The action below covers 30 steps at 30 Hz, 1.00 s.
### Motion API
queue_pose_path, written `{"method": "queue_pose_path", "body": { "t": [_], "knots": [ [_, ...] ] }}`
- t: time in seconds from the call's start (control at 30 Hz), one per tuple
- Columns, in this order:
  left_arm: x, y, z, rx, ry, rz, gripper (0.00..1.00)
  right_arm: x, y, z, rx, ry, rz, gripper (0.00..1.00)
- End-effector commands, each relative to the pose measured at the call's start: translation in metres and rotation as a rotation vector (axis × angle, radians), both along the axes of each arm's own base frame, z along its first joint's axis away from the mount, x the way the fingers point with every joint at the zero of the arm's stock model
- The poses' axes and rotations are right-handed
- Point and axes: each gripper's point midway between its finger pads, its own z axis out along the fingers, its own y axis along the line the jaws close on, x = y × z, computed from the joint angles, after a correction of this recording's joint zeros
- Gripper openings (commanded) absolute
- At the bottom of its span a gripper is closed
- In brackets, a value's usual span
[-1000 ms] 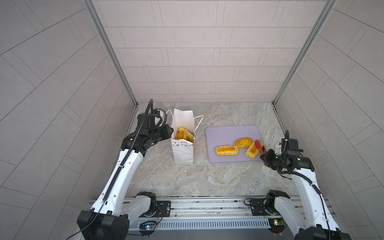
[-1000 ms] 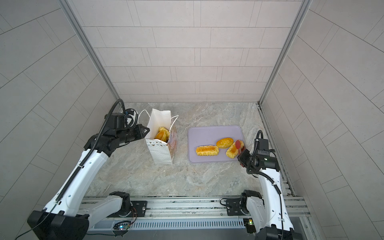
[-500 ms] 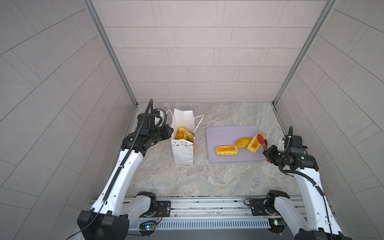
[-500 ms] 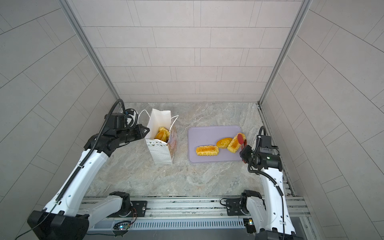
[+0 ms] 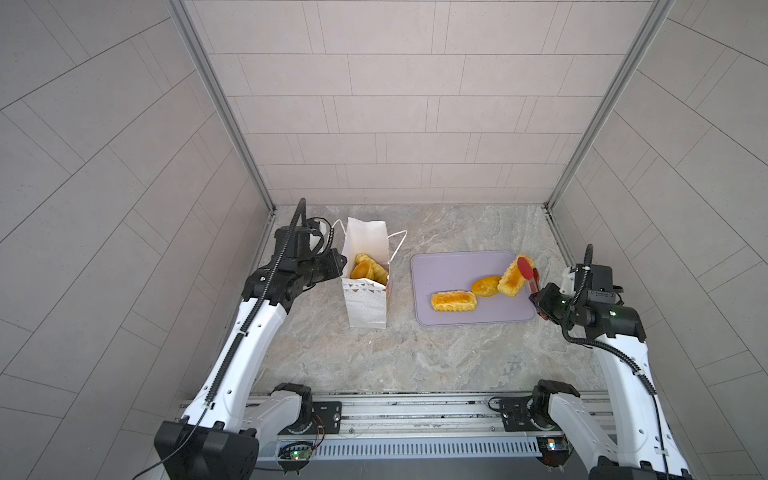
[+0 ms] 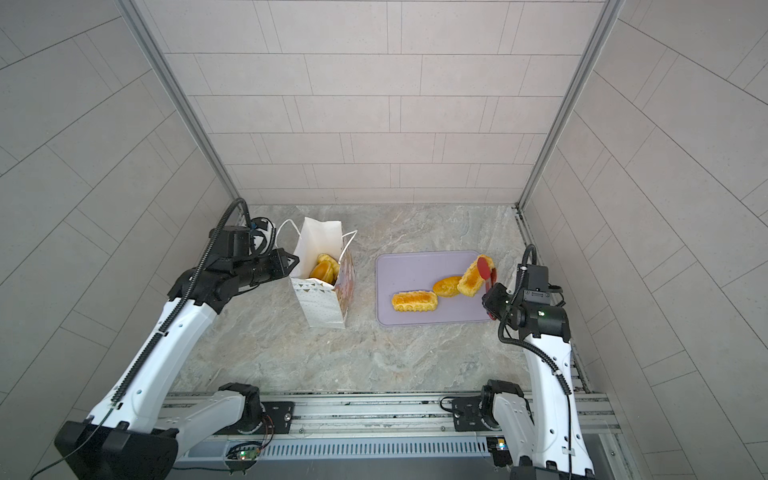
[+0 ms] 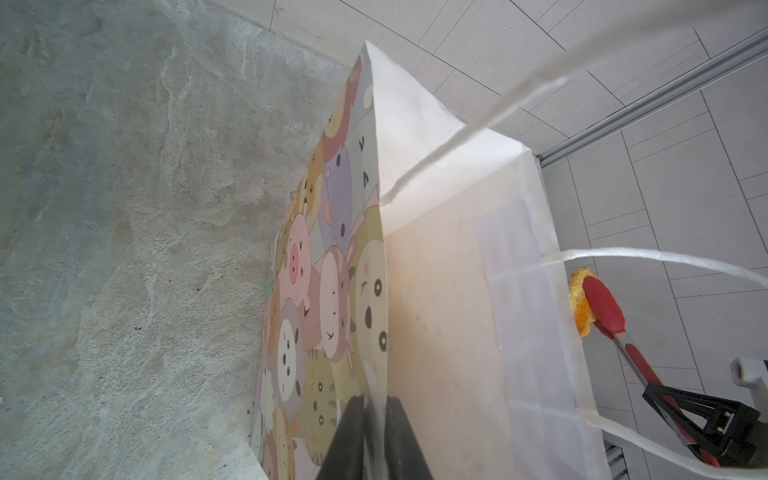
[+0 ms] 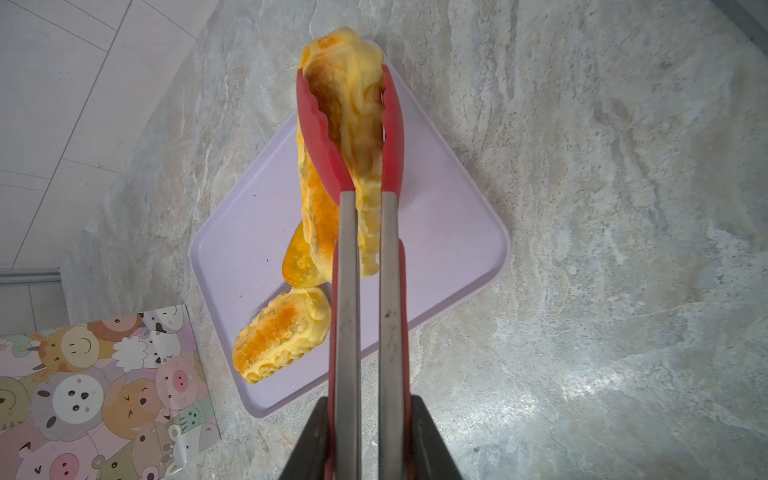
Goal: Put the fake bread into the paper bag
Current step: 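Lift the ridged pastry with the tongs and carry it over the bag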
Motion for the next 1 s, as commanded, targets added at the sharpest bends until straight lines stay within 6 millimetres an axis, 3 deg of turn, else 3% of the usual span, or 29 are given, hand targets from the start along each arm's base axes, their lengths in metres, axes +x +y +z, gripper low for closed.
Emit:
{"method": "queue_pose_path", "body": {
  "t": [0.0, 0.97],
  "knots": [
    [-0.001, 0.004, -0.002, 0.017, 0.002, 0.003, 0.14, 0.007, -0.002, 0.022, -0.026, -0.066, 0.007, 0.24],
    [-0.004, 0.006, -0.003, 0.024, 0.008, 0.012, 0.14, 0.04, 0.044, 0.093, -0.041, -0.232, 0.17, 0.23]
  ]
}}
